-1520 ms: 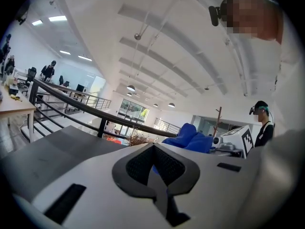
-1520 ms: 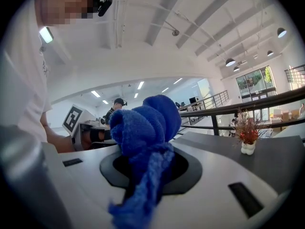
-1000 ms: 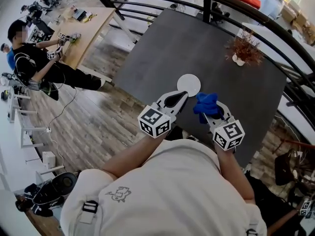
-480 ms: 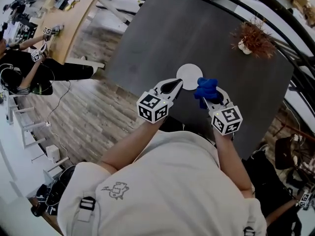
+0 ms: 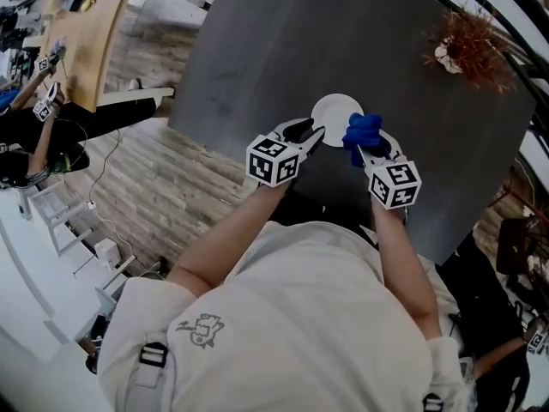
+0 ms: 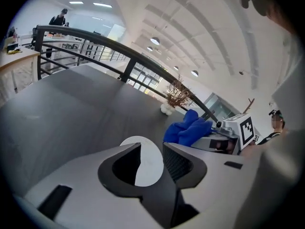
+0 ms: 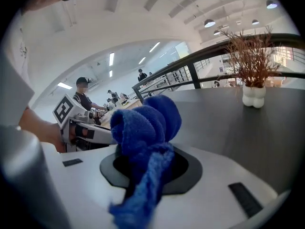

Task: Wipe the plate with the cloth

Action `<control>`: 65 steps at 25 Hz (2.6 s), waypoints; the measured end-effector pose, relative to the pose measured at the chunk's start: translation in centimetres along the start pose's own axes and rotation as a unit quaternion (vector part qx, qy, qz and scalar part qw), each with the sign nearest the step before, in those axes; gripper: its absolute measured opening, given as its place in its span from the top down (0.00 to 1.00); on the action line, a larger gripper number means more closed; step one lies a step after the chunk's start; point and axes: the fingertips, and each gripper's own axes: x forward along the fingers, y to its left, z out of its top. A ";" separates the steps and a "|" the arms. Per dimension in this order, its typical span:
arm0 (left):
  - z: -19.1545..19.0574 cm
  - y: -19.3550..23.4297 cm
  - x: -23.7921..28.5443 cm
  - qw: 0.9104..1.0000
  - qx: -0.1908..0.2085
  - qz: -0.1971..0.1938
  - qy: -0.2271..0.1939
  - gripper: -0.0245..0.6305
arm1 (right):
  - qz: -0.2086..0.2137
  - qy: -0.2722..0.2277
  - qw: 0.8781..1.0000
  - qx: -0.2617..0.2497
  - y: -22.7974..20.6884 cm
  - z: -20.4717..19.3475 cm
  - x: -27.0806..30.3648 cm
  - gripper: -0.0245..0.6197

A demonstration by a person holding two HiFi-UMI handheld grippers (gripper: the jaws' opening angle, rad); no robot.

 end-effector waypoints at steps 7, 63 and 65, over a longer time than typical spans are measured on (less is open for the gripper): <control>-3.3 4.2 2.9 0.997 -0.047 -0.001 0.058 0.72 | -0.018 0.046 0.998 0.030 -2.4 -4.7 2.9 0.81; 7.9 -20.3 -5.0 0.972 -0.121 -0.152 -0.129 0.94 | -0.096 -0.028 0.957 -0.272 -0.2 10.4 -20.0 0.81; 7.5 -21.4 -5.3 0.973 -0.119 -0.155 -0.123 0.94 | -0.106 -0.047 0.952 -0.285 0.7 12.5 -21.1 0.81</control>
